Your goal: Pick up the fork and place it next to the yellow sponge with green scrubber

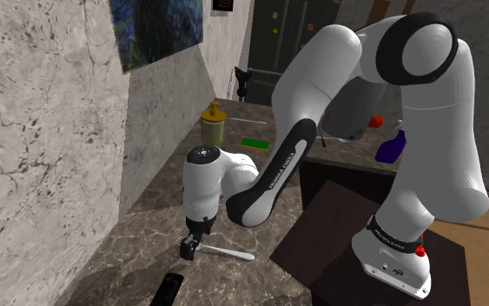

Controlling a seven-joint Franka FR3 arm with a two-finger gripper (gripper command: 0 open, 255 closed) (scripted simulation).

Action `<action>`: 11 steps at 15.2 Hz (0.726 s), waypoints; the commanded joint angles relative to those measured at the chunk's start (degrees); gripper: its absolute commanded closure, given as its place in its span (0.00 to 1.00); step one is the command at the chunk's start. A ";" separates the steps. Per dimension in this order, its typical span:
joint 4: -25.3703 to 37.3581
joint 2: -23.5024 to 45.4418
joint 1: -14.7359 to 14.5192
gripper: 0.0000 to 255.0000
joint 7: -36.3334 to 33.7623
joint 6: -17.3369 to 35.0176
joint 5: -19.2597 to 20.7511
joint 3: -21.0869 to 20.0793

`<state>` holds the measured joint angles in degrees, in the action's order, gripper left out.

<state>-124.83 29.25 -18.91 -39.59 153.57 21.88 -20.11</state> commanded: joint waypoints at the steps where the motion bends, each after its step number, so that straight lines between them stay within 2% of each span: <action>1: 0.13 0.24 -0.10 0.00 -0.08 0.14 0.14 0.14; 6: 0.13 0.24 -0.10 0.00 -0.08 0.13 0.13 0.13; 7: 0.13 0.24 -0.10 1.00 -0.08 0.13 0.13 0.13; 11: 0.07 0.39 -0.16 1.00 -0.17 0.35 0.27 0.26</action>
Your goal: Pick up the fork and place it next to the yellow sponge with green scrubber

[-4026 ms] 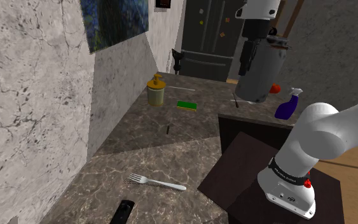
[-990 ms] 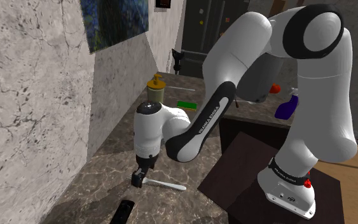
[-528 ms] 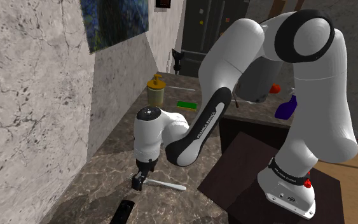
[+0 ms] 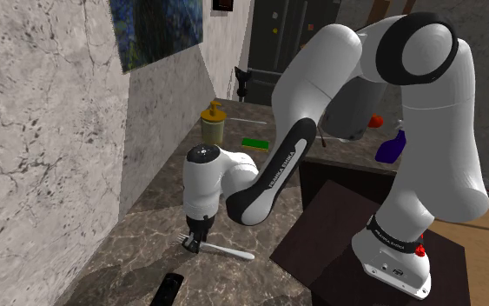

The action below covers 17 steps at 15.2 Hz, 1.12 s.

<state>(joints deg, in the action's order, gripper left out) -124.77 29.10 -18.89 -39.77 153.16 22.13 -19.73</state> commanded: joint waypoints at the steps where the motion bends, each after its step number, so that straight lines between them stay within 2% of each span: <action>1: -0.05 0.50 -0.18 1.00 0.00 0.75 0.01 -0.14; 5: 0.07 0.40 -0.11 1.00 0.09 0.54 -0.10 -0.26; 17: -1.17 -7.82 3.51 1.00 4.25 -6.11 -5.95 -5.02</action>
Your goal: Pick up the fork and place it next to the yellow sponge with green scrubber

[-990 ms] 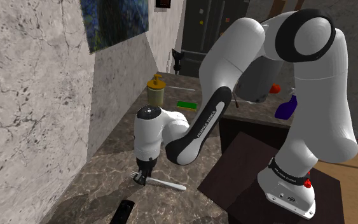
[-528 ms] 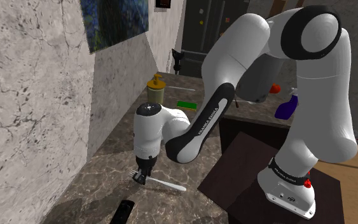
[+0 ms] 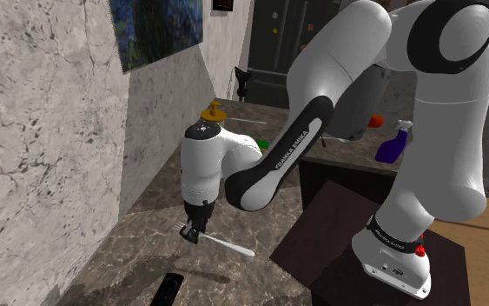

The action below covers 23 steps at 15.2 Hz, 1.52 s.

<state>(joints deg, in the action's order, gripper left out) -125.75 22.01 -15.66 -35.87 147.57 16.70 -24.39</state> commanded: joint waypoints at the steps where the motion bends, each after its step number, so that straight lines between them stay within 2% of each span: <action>1: -0.20 -1.39 0.54 1.00 0.70 -1.10 -1.05 -0.71; 6: -0.10 -4.57 1.68 1.00 2.49 -4.07 -3.62 -2.23; 15: -7.47 -10.15 12.23 1.00 17.99 -1.20 -8.69 -0.44; 23: -9.42 -11.92 20.52 1.00 31.86 -0.64 -11.80 2.81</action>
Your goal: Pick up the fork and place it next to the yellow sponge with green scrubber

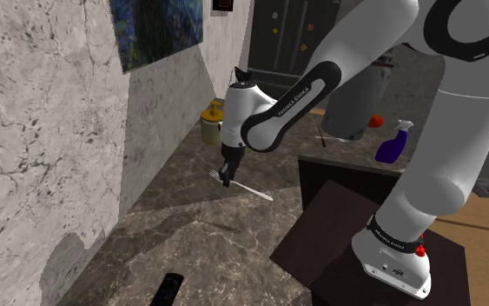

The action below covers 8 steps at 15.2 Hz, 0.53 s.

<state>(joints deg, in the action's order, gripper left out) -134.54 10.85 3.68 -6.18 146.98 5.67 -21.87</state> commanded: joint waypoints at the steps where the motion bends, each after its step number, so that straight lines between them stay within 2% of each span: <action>1: -0.56 -0.75 2.16 1.00 3.83 -0.10 -1.03 0.76; 8: 1.81 0.63 8.64 1.00 14.80 -1.13 -2.18 4.26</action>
<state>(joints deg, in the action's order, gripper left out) -133.57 10.77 11.38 6.98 146.03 3.43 -18.24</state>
